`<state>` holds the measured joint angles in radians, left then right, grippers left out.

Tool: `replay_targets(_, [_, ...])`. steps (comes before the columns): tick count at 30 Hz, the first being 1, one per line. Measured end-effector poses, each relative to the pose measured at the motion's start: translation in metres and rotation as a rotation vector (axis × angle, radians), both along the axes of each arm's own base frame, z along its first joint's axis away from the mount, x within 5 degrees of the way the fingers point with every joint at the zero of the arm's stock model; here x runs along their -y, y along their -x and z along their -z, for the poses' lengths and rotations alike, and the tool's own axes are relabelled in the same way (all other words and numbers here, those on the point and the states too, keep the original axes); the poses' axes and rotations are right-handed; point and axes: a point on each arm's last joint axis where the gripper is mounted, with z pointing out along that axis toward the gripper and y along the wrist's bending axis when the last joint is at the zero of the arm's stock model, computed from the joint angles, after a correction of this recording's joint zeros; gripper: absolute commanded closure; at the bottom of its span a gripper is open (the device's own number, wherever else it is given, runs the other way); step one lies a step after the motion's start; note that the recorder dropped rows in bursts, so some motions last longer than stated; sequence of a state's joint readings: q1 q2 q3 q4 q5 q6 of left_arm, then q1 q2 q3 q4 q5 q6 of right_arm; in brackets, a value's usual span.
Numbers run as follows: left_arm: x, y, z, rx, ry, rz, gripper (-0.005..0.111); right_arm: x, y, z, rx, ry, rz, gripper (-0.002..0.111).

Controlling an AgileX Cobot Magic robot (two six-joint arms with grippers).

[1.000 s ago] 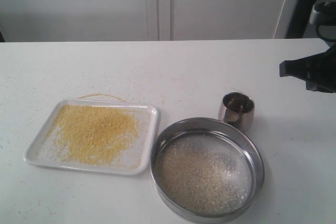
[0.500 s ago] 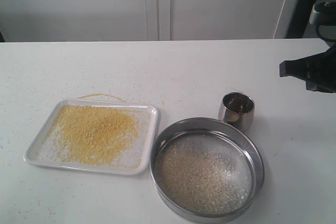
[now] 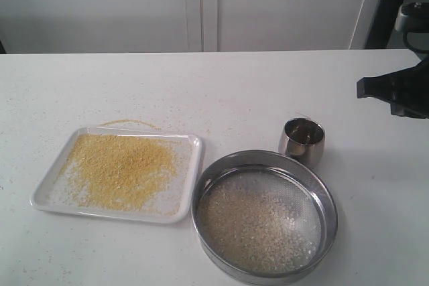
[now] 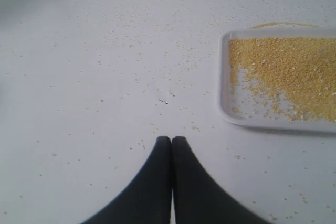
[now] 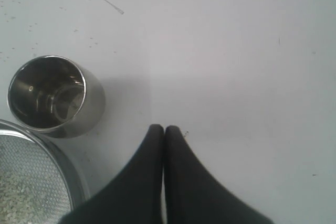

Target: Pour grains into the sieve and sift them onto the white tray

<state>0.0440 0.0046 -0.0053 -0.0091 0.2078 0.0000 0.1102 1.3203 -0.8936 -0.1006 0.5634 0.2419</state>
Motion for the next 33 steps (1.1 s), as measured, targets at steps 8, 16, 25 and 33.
replay_targets(8, [0.000, 0.000, 0.000, 0.002, 0.000, 0.000, 0.107, 0.000, 0.000, -0.001, 0.002, 0.000, 0.000, 0.108])
replay_targets(16, [0.000, 0.000, 0.000, 0.002, 0.000, 0.000, 0.107, 0.003, 0.025, -0.045, 0.205, -0.010, -0.008, 0.108])
replay_targets(25, [0.000, 0.000, 0.000, 0.002, 0.001, 0.000, 0.107, 0.011, 0.097, -0.113, 0.554, -0.006, -0.035, 0.108])
replay_targets(33, [0.000, 0.000, 0.000, 0.002, 0.001, 0.000, 0.107, 0.014, 0.129, -0.099, 0.597, -0.004, -0.041, 0.108])
